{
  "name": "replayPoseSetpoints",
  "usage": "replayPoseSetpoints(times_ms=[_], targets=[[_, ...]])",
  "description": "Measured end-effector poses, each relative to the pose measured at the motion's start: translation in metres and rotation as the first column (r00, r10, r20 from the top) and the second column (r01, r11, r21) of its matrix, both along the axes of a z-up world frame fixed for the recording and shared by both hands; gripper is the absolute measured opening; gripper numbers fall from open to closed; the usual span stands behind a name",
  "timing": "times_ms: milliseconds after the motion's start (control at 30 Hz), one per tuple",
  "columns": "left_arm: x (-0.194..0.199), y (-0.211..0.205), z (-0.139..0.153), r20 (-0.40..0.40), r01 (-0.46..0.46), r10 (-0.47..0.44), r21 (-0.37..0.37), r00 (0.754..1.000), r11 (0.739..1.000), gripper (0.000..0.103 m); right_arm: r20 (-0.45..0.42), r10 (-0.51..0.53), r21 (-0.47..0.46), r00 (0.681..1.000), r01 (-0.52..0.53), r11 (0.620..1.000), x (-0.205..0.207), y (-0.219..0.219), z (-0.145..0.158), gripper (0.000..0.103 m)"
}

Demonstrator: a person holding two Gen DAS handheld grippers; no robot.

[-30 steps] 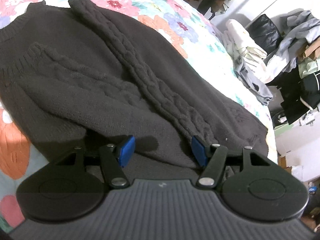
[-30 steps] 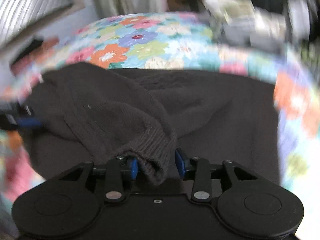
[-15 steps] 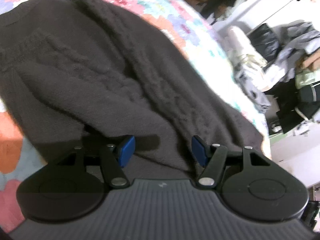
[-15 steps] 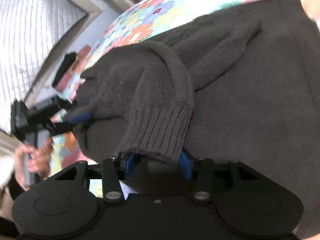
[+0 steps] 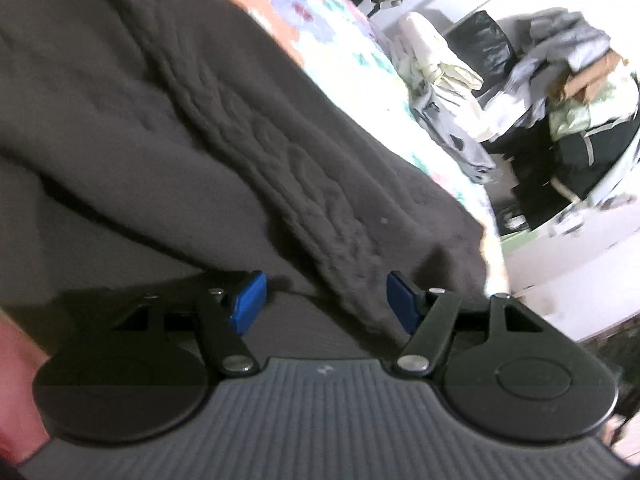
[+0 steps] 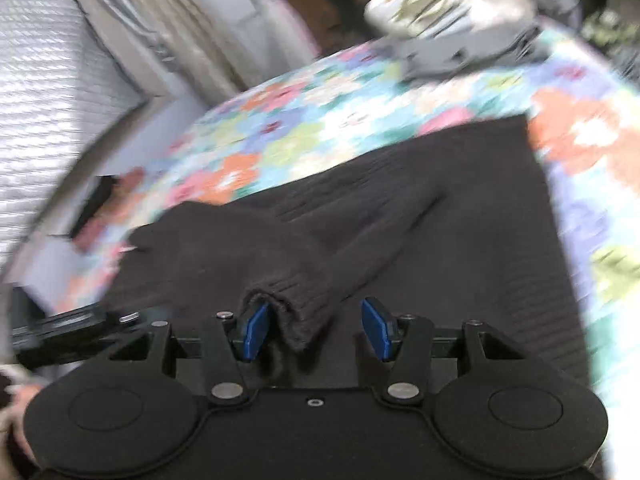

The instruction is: Fold clothes

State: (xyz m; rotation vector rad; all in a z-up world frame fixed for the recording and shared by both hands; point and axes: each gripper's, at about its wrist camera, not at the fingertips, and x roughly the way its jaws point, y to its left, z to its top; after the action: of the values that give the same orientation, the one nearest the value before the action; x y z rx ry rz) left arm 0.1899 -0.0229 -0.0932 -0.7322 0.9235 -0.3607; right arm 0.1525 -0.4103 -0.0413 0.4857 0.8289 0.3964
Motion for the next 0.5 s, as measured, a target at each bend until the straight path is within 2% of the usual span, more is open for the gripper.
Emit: replayPoseSetpoints(times_ms=[33, 67, 133, 200, 267, 300, 333, 367, 400, 433, 500], targets=[[0.001, -0.003, -0.005, -0.018, 0.0, 0.0, -0.024, 1.0, 1.0, 0.066, -0.028, 0.057, 0.054, 0.998, -0.056, 0.997, 0.0, 0.002, -0.006, 0.057], [0.002, -0.006, -0.01, -0.037, -0.002, 0.001, -0.039, 0.999, 0.999, 0.067, -0.058, 0.111, 0.069, 0.992, -0.107, 0.992, 0.0, 0.006, -0.01, 0.057], [0.006, -0.016, -0.02, -0.066, -0.014, 0.012, -0.037, 0.998, 0.999, 0.068, -0.11, 0.191, 0.025, 0.976, -0.189, 0.982, -0.001, 0.018, -0.012, 0.057], [0.012, -0.024, -0.026, -0.074, -0.038, 0.034, -0.046, 0.997, 0.998, 0.075, -0.131, 0.258, -0.051, 0.957, -0.266, 0.962, -0.004, 0.03, -0.01, 0.057], [0.019, -0.034, -0.028, -0.053, -0.045, 0.043, -0.042, 0.998, 0.998, 0.075, -0.114, 0.255, -0.086, 0.96, -0.265, 0.96, -0.007, 0.033, -0.005, 0.058], [0.022, -0.04, -0.026, -0.032, -0.033, 0.032, -0.024, 0.999, 0.999, 0.068, -0.104, 0.217, -0.071, 0.971, -0.225, 0.972, -0.005, 0.028, -0.005, 0.058], [0.024, -0.044, -0.024, -0.016, -0.026, 0.026, -0.003, 1.0, 1.0, 0.056, -0.095, 0.178, -0.055, 0.979, -0.184, 0.981, -0.003, 0.024, -0.004, 0.06], [0.022, -0.046, -0.021, -0.005, -0.027, 0.027, 0.018, 1.0, 0.999, 0.022, -0.087, 0.129, -0.035, 0.988, -0.133, 0.991, -0.003, 0.018, -0.005, 0.062], [0.021, -0.047, -0.019, 0.005, -0.029, 0.029, 0.038, 1.0, 0.999, 0.012, -0.081, 0.058, -0.016, 0.995, -0.06, 0.998, -0.003, 0.011, -0.006, 0.063], [0.018, -0.047, -0.017, 0.012, -0.036, 0.036, 0.046, 0.999, 0.998, 0.012, -0.077, -0.028, -0.005, 0.997, 0.028, 1.0, -0.002, 0.003, -0.007, 0.064], [0.011, -0.044, -0.011, 0.012, -0.055, 0.055, 0.038, 0.998, 0.998, 0.011, -0.092, -0.179, 0.003, 0.98, 0.18, 0.984, 0.003, -0.01, -0.011, 0.066]])
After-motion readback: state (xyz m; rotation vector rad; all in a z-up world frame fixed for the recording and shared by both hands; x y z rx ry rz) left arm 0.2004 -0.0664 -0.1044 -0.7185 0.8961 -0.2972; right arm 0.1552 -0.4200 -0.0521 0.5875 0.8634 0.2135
